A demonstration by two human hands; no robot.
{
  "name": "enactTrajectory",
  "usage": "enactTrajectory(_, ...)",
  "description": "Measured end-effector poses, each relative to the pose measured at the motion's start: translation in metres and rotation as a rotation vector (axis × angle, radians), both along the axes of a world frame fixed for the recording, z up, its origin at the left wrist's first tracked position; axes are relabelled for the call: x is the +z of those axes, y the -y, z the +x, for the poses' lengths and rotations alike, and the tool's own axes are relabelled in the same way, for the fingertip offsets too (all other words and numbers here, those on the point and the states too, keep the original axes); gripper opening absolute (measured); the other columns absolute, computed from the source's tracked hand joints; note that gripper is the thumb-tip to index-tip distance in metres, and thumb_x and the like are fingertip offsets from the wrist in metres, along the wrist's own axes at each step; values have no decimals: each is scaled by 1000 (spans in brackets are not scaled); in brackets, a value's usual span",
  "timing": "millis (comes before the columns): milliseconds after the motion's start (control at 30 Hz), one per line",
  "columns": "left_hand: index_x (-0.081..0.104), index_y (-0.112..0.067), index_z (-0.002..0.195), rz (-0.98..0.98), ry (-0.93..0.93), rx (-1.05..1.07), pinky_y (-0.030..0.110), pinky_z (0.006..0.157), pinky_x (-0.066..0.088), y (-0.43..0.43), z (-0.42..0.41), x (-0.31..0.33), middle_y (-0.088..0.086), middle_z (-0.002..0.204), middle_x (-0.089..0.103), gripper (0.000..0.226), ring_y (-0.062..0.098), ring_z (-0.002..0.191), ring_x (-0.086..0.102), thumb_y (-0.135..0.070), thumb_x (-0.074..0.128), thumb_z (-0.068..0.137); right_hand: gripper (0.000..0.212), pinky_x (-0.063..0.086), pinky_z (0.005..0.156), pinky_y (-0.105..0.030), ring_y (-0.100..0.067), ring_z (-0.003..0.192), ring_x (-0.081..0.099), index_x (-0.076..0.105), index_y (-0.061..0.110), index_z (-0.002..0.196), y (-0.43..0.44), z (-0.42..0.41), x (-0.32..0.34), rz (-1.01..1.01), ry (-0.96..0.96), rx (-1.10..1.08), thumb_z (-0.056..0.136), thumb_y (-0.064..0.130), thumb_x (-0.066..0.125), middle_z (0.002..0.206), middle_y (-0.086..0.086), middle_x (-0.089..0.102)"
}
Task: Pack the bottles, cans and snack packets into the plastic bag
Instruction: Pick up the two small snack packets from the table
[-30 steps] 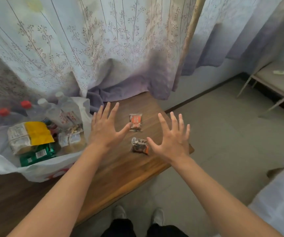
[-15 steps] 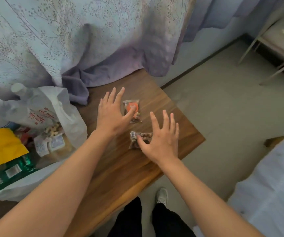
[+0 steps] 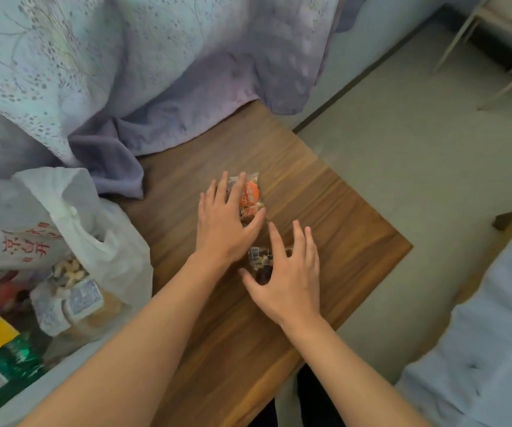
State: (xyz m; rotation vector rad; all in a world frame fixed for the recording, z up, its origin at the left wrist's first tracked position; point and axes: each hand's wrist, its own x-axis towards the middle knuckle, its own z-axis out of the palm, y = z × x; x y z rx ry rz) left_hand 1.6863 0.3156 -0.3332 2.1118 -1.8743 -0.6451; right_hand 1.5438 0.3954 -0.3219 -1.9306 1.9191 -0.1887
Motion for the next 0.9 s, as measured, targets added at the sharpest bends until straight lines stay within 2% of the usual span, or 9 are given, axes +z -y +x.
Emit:
enactTrajectory(133, 20, -37, 162, -28, -21, -43, 49, 128, 7, 5, 0, -11, 4, 172, 13, 80, 28, 158, 8, -67, 50, 94, 95, 23, 124, -53, -34, 157, 10, 30, 28, 160, -7, 5, -13, 16, 5, -34, 82, 79, 51, 168, -15, 19)
enactTrajectory(233, 25, -35, 162, -37, -40, -40, 53, 127, 13, 6, -3, -17, 6, 171, 16, 81, 31, 157, 9, -63, 57, 93, 88, 26, 124, -52, -34, 157, 12, 36, 25, 158, -14, 3, -22, -11, 17, -62, 86, 72, 56, 166, -15, 23)
enactTrajectory(333, 25, -34, 161, -39, -61, -35, 50, 125, 11, 10, -7, -21, 6, 171, 15, 81, 30, 157, 6, -59, 60, 92, 79, 28, 123, -50, -33, 156, 14, 45, 22, 153, -16, 3, -27, -50, 52, -79, 86, 61, 62, 164, -14, 26)
enactTrajectory(500, 35, -25, 158, -72, -148, -22, 44, 123, 14, 14, -16, -20, 10, 170, 18, 70, 32, 157, 5, -35, 65, 96, 64, 35, 119, -52, -32, 150, 26, 60, 18, 138, -15, 0, -30, -101, 135, -110, 81, 45, 71, 152, -11, 40)
enactTrajectory(600, 43, -19, 154, -107, -191, -23, 42, 125, 15, 12, -19, -19, 12, 167, 25, 61, 33, 157, 11, -21, 64, 97, 50, 39, 115, -53, -33, 146, 32, 68, 17, 124, -14, -3, -31, -136, 171, -116, 78, 34, 76, 144, -11, 49)
enactTrajectory(700, 52, -13, 149, -140, -201, -23, 44, 125, 21, 13, -19, -18, 15, 163, 35, 57, 35, 153, 21, -10, 64, 93, 41, 40, 114, -52, -33, 142, 36, 72, 16, 115, -12, -5, -32, -156, 200, -107, 76, 27, 78, 138, -11, 54)
enactTrajectory(900, 57, -9, 145, -175, -174, -33, 47, 118, 34, 5, -18, -18, 12, 156, 46, 53, 40, 139, 38, -4, 63, 93, 35, 44, 109, -50, -33, 136, 43, 75, 13, 108, -10, -7, -29, -166, 233, -79, 74, 18, 79, 130, -9, 62)
